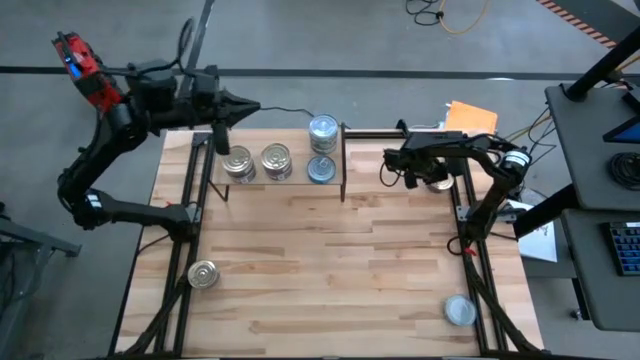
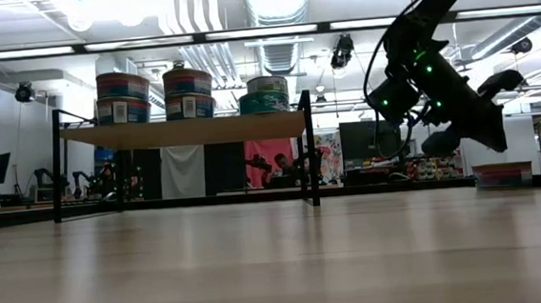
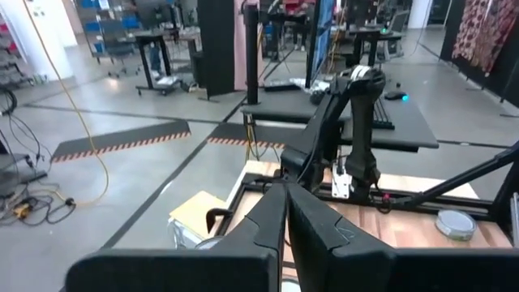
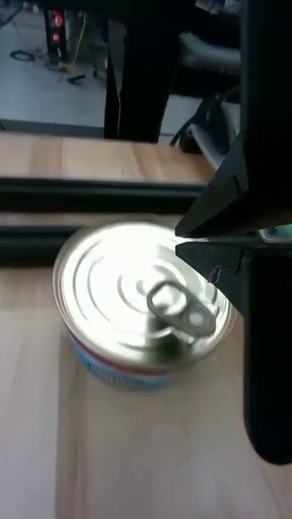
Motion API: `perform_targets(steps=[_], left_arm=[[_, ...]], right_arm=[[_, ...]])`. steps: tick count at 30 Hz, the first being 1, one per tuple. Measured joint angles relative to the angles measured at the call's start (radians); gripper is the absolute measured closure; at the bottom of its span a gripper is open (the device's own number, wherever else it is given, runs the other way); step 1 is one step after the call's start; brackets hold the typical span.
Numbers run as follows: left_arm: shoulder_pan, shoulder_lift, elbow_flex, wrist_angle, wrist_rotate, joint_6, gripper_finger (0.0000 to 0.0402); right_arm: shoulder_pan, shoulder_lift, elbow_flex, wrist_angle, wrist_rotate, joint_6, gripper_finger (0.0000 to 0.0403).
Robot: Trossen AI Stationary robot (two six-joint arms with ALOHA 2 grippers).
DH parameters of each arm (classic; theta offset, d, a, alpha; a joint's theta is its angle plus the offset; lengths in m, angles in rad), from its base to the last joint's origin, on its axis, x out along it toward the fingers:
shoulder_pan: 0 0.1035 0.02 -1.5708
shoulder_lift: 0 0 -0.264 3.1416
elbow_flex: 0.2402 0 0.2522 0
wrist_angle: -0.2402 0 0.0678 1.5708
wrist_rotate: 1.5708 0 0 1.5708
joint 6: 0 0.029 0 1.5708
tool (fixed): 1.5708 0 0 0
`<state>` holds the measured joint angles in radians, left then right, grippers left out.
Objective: Stack canned seafood by type on shelf
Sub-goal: Move the blue and pink tuna can to the center of the table
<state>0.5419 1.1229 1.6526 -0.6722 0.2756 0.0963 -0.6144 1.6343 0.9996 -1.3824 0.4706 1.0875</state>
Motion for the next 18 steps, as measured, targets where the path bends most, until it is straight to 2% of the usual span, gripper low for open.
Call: perform_targets(steps=[3,6,11,18], left_arm=[[0.0,0.03,0.0,0.007,0.0,0.001,0.0401],[0.0,0.05,0.0,0.029,0.0,0.002,0.0401],[0.0,0.068,0.0,0.05,0.001,0.003,0.0401],[0.0,0.069,0.001,0.08,0.002,0.007,0.0401]], right_arm=[[0.001,-0.001,-0.033,0.068,-0.004,-0.004,0.039],[0.001,-0.001,-0.075,0.167,-0.054,-0.03,0.039],[0.041,-0.008,-0.088,0.146,-0.155,-0.064,0.039],[0.192,-0.081,-0.055,0.175,-0.444,-0.077,0.039]])
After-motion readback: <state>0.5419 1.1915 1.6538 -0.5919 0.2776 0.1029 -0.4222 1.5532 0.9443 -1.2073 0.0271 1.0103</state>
